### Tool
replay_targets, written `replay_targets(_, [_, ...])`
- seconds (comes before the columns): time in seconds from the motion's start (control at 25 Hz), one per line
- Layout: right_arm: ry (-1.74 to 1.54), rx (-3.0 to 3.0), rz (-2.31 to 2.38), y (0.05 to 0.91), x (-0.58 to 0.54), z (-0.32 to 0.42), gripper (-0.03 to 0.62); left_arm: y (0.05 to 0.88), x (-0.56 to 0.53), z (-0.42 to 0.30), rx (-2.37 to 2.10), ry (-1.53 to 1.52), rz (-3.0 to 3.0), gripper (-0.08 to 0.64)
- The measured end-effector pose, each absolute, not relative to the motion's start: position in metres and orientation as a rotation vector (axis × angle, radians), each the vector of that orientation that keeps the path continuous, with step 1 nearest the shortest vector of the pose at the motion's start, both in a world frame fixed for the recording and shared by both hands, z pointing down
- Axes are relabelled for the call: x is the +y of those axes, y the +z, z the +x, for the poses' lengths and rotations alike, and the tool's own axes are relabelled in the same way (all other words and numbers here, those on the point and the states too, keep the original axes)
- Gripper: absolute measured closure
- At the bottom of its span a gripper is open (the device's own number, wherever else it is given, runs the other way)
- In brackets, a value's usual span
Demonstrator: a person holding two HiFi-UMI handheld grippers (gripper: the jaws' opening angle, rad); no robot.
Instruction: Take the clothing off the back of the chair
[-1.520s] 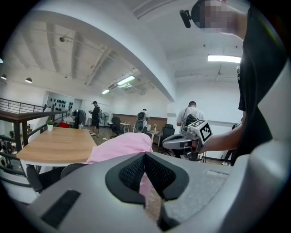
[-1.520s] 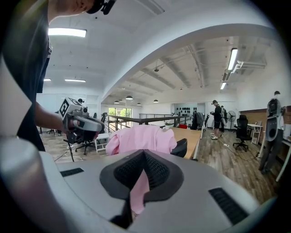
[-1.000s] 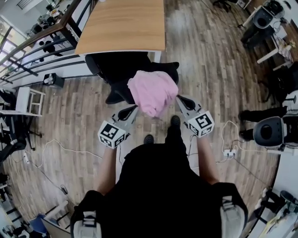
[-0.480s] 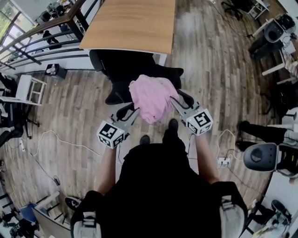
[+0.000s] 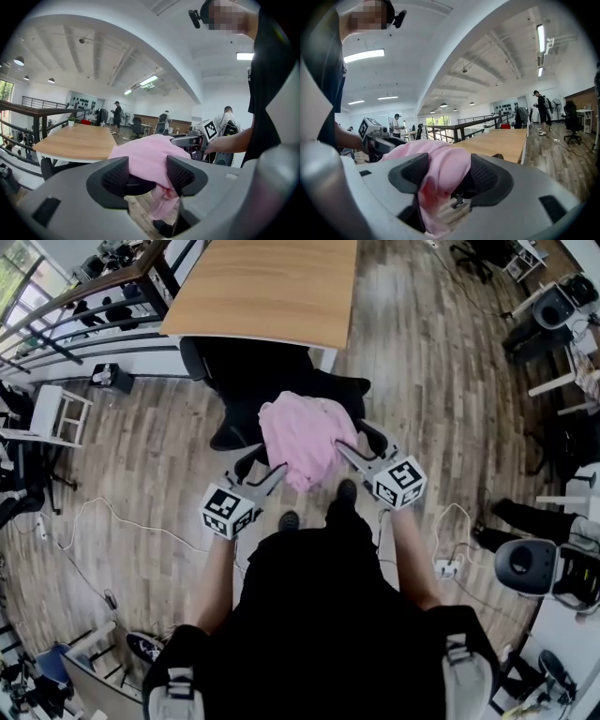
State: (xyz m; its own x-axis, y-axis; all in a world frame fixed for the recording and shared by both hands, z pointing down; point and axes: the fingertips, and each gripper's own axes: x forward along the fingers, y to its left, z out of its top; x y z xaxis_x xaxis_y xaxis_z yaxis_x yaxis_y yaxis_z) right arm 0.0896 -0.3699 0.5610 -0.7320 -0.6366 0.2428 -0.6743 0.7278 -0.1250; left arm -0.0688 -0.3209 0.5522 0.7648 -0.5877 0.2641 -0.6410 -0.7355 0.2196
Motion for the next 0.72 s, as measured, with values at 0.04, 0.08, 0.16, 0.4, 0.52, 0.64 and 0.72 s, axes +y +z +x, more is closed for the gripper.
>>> replay_targets(0.04, [0.318, -2.743, 1.041, 0.566, -0.369, 0.087, 0.322, 0.554, -0.320, -0.069, -0.952, 0.264, 2.663, 0.322])
replay_targets(0.08, [0.335, -2.739, 1.032, 0.570, -0.369, 0.084, 0.322, 0.556, -0.320, -0.069, -0.949, 0.274, 2.663, 0.322])
replay_targets(0.16, [0.367, -2.739, 1.025, 0.575, -0.369, 0.081, 0.324, 0.559, -0.320, -0.069, -0.942, 0.290, 2.663, 0.322])
replay_targets(0.4, [0.385, -2.742, 0.996, 0.576, -0.368, 0.077, 0.363, 0.562, -0.325, -0.063, -0.937, 0.338, 2.682, 0.324])
replay_targets(0.52, [0.395, -2.747, 0.978, 0.579, -0.363, 0.071, 0.393, 0.564, -0.324, -0.059, -0.939, 0.366, 2.691, 0.325])
replay_targets(0.64, [0.413, -2.752, 0.960, 0.581, -0.359, 0.068, 0.403, 0.567, -0.321, -0.058, -0.929, 0.379, 2.690, 0.327])
replay_targets(0.72, [0.432, -2.754, 0.932, 0.582, -0.355, 0.065, 0.403, 0.567, -0.319, -0.057, -0.917, 0.395, 2.694, 0.327])
